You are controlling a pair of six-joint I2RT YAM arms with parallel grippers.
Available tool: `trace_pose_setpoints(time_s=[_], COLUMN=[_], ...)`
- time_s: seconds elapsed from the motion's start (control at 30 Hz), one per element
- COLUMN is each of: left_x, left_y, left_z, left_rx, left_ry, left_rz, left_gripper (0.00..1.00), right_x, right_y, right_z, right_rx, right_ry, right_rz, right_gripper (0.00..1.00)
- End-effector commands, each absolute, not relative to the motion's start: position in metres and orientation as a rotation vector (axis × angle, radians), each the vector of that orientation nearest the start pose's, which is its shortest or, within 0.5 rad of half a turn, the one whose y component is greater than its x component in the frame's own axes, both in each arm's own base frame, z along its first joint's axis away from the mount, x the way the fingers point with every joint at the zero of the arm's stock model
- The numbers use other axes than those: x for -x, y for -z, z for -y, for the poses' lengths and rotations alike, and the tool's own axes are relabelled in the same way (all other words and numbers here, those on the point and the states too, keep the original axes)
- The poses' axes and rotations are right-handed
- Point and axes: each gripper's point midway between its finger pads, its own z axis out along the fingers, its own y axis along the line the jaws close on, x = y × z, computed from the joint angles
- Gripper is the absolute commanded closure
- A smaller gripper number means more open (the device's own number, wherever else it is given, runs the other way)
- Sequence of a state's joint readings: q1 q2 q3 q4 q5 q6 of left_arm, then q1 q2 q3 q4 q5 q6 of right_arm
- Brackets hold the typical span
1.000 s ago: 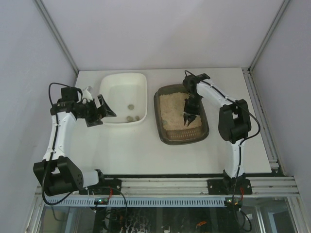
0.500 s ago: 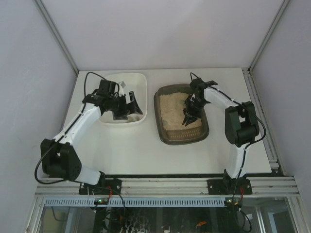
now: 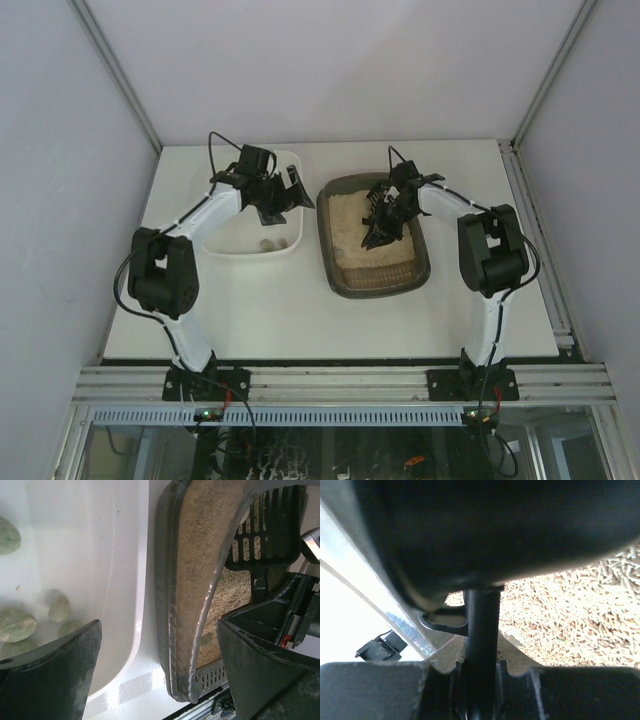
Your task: Clean the litter box
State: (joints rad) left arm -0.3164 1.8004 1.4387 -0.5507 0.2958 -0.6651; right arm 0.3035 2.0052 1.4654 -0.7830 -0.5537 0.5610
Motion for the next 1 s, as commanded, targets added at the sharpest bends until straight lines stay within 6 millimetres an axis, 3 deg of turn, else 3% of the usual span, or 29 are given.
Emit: trace_pose_setpoints(time_s=[0.0,0.33,0.63,0.77,0.97], left_x=[-0.422,-0.39,-0.348,-0.324,-0.291], left_y=[-0.169,-0.186,-0.191,-0.186,-0.187], left_z=[0.226,0.211,0.187,0.164,0.125], left_rx=[0.315,0.214,0.071,-0.021,-0.032], left_ry=[0.834,0.798,0.723,0.637,0.564], left_rz=[-2.477,-2.458,-2.484,-2.522,-2.517], left_gripper=[0.0,0.0,0.0,0.0,0.0], right_x=[-0.335,-0.294,-0.281,-0.276,-0.275], right_y=[-0.058,-0.089,-0.109,-0.12,-0.133], right_z=[-0.23,-0.227,-0.227,-0.237,-0.246], right_rx=[-0.322,-0.282,-0.248,-0.136,0.067], right_ry=[-1.032,-1.169,-1.388,-1.601,-1.66], right_rz=[-2.987,-2.838,-2.628,-2.457,-2.26], right_gripper=[1.0,1.0,1.0,1.0,1.0])
